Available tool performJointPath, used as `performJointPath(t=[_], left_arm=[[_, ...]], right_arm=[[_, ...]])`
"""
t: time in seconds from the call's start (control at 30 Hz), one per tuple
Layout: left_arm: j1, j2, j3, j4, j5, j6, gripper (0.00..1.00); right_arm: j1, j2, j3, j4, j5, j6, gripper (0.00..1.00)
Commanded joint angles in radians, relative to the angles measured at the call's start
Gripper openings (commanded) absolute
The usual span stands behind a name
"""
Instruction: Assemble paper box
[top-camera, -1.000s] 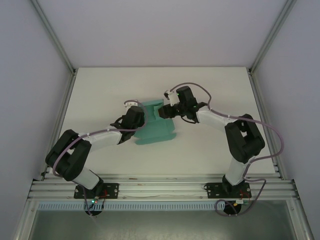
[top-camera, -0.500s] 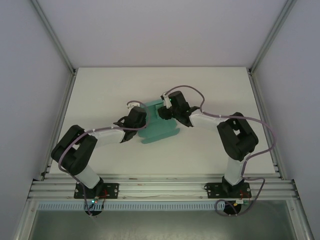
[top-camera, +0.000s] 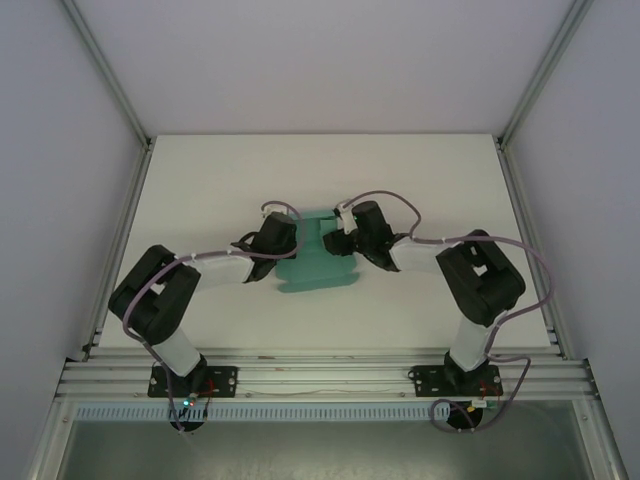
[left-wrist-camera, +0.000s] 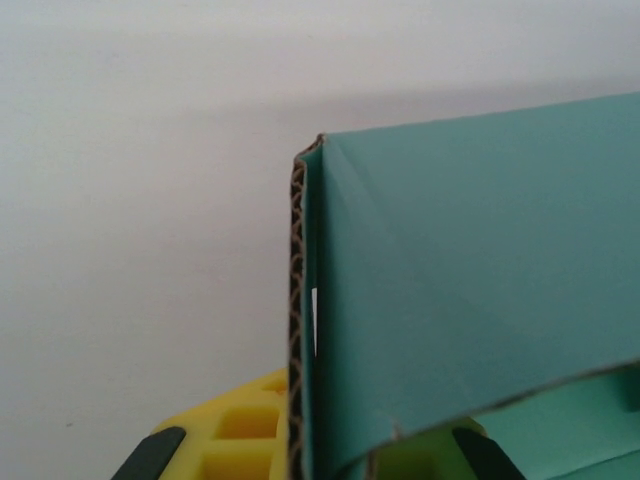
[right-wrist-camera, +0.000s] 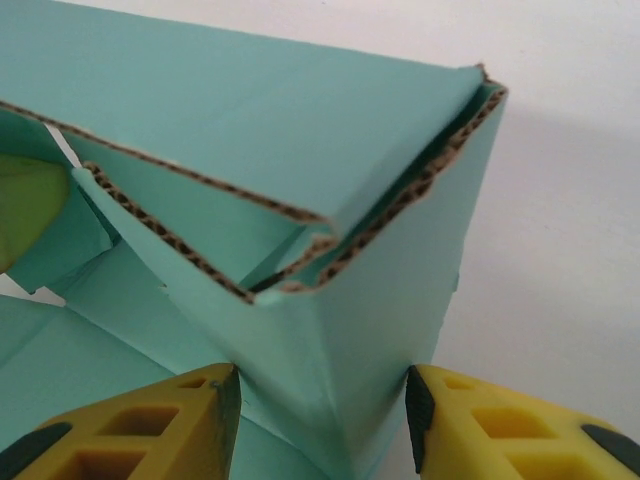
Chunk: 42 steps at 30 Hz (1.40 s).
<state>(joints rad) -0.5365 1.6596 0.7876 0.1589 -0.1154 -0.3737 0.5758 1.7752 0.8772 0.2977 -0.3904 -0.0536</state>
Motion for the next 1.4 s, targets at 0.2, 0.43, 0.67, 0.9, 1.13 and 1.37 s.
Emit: performJointPath(t=[0.2,0.43,0.67,0.9,1.13,1.37], left_arm=[[-0.008,0.069,0.081,0.025,0.146,0.057,0.0],[-0.012,0.092,0.117,-0.002,0.132,0.031,0.0],[-0.016,0.102,0.141,-0.051,0.089,0.006,0.0],[-0.019,0.096,0.149,-0.085,0.029,-0.049,0.0],[-0.02,0.119,0.18,-0.137,-0.006,-0.082,0.0],[-0.019,0.13,0.188,-0.129,0.019,-0.087,0.0]], right_arm=[[-0.015,0.028,0.012,0.062,0.057,0.002,0.42],[0.032,0.073,0.039,0.112,0.306,0.059,0.19],[0.052,0.082,0.036,0.088,0.495,0.187,0.19],[0.07,0.128,0.09,-0.089,0.898,0.372,0.07],[0.074,0.204,0.211,-0.416,1.17,0.562,0.0],[0.064,0.222,0.153,-0.173,1.023,0.397,0.21]])
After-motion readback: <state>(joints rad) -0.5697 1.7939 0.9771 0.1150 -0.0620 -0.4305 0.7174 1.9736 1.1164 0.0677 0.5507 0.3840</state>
